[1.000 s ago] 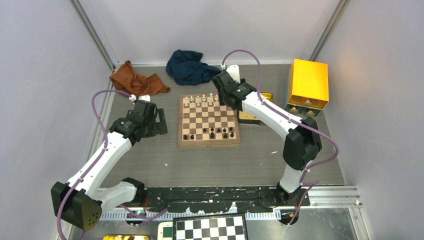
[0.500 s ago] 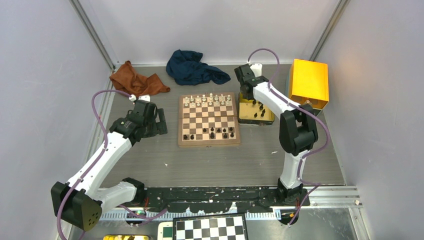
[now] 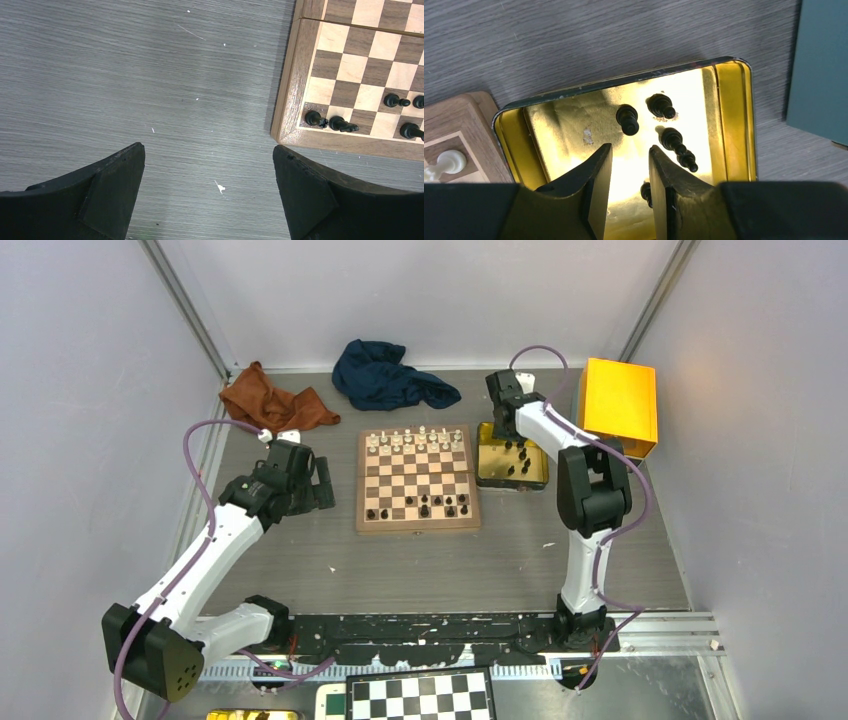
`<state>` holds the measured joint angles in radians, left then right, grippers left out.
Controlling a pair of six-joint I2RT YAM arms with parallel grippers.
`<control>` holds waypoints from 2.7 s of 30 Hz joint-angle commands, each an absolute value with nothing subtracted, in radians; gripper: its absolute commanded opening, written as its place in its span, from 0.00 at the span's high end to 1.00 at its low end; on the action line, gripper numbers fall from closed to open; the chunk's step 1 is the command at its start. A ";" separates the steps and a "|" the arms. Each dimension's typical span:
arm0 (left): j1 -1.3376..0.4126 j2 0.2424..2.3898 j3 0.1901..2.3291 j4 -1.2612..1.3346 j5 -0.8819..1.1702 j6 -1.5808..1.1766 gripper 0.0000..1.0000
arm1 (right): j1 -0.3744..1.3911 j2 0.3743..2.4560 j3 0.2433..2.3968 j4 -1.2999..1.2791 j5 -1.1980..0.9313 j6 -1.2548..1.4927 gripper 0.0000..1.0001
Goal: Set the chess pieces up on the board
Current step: Pick up the chess piece from the storage box, then place the chess piece on the chessboard.
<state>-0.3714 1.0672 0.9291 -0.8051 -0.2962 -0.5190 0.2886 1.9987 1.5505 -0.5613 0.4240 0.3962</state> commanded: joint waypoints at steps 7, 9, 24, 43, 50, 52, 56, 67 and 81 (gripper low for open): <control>-0.367 1.060 0.976 -0.801 -0.318 -0.521 0.01 | 0.257 2.037 1.631 -0.502 0.369 0.382 0.61; -0.367 1.064 0.977 -0.801 -0.318 -0.521 0.01 | 0.254 2.044 1.638 -0.502 0.365 0.379 0.61; -0.367 1.096 0.989 -0.792 -0.317 -0.519 0.01 | 0.234 2.075 1.657 -0.509 0.348 0.368 0.61; -0.367 1.118 0.994 -0.782 -0.316 -0.514 0.01 | 0.227 2.090 1.652 -0.522 0.333 0.368 0.83; -0.367 1.114 0.999 -0.783 -0.315 -0.513 0.01 | 0.227 2.061 1.640 -0.524 0.329 0.361 0.96; -0.367 1.113 0.999 -0.784 -0.314 -0.511 0.02 | 0.228 2.045 1.637 -0.532 0.330 0.357 0.99; -0.367 1.108 0.993 -0.782 -0.312 -0.512 0.01 | 0.235 2.001 1.622 -0.542 0.328 0.349 0.99; -0.367 1.091 0.974 -0.765 -0.295 -0.516 0.01 | 0.350 1.833 1.583 -0.615 0.357 0.311 0.99; -0.367 1.077 0.960 -0.752 -0.290 -0.518 0.01 | 0.695 1.738 1.623 -0.743 0.388 0.339 0.99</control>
